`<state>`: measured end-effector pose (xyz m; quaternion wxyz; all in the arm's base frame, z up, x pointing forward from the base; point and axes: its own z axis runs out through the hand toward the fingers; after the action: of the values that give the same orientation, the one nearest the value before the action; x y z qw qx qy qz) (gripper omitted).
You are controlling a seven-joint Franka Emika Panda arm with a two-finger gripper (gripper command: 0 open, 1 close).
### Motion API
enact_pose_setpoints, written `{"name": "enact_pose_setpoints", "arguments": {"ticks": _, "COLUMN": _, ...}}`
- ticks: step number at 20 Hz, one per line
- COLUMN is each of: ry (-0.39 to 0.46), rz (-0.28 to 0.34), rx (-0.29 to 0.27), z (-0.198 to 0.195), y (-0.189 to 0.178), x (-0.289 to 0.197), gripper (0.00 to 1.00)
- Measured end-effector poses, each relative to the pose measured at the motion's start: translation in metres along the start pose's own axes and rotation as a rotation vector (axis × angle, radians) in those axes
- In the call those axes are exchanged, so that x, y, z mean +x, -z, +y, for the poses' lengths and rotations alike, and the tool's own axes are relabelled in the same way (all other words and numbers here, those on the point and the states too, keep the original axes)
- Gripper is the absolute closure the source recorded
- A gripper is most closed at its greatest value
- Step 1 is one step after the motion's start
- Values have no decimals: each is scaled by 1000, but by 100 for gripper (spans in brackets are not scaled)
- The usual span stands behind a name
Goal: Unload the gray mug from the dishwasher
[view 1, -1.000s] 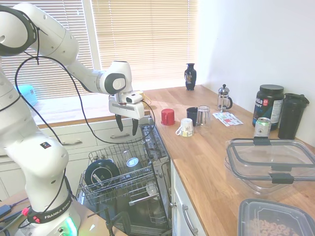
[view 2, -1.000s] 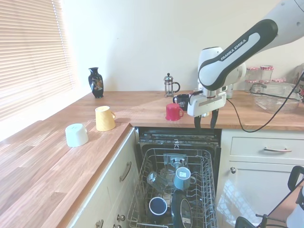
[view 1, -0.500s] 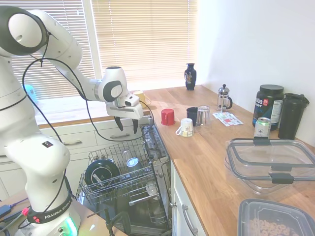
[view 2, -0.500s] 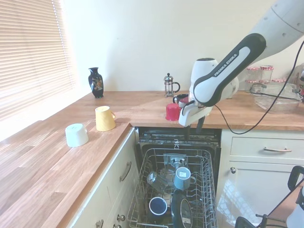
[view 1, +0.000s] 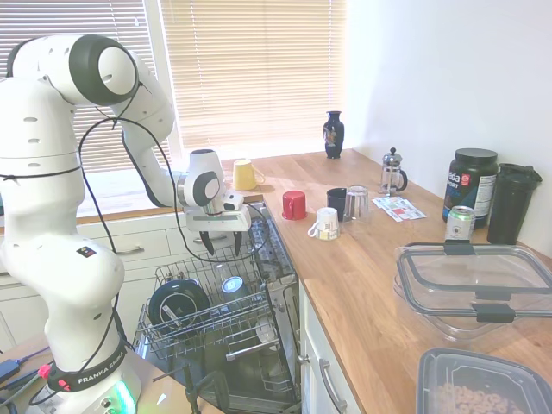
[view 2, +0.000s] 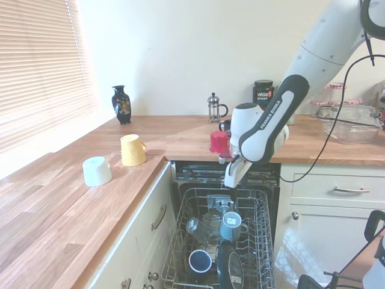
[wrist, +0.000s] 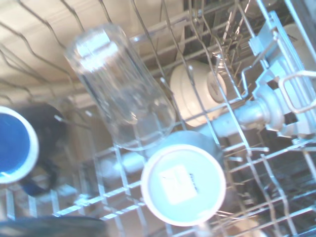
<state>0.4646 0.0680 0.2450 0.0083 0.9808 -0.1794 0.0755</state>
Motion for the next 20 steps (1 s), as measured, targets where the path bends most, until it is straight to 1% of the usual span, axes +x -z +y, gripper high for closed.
{"name": "enact_pose_setpoints", "arguments": {"ticks": 3, "ry": 42, "rz": 11, "rx": -3, "z": 5, "y": -19, "x": -3, "gripper": 0}}
{"name": "enact_pose_setpoints", "arguments": {"ticks": 5, "ry": 77, "rz": 13, "rx": -4, "z": 4, "y": -33, "x": -13, "gripper": 0}}
{"name": "enact_pose_setpoints", "arguments": {"ticks": 7, "ry": 93, "rz": 7, "rx": -2, "z": 4, "y": -48, "x": -26, "gripper": 0}}
{"name": "enact_pose_setpoints", "arguments": {"ticks": 11, "ry": 97, "rz": 5, "rx": 2, "z": 5, "y": -72, "x": -46, "gripper": 0}}
{"name": "enact_pose_setpoints", "arguments": {"ticks": 14, "ry": 91, "rz": 16, "rx": 13, "z": -3, "y": -80, "x": -52, "gripper": 0}}
{"name": "enact_pose_setpoints", "arguments": {"ticks": 18, "ry": 86, "rz": 64, "rx": -8, "z": -15, "y": -89, "x": -50, "gripper": 0}}
{"name": "enact_pose_setpoints", "arguments": {"ticks": 20, "ry": 79, "rz": 69, "rx": -21, "z": -20, "y": -102, "x": -53, "gripper": 0}}
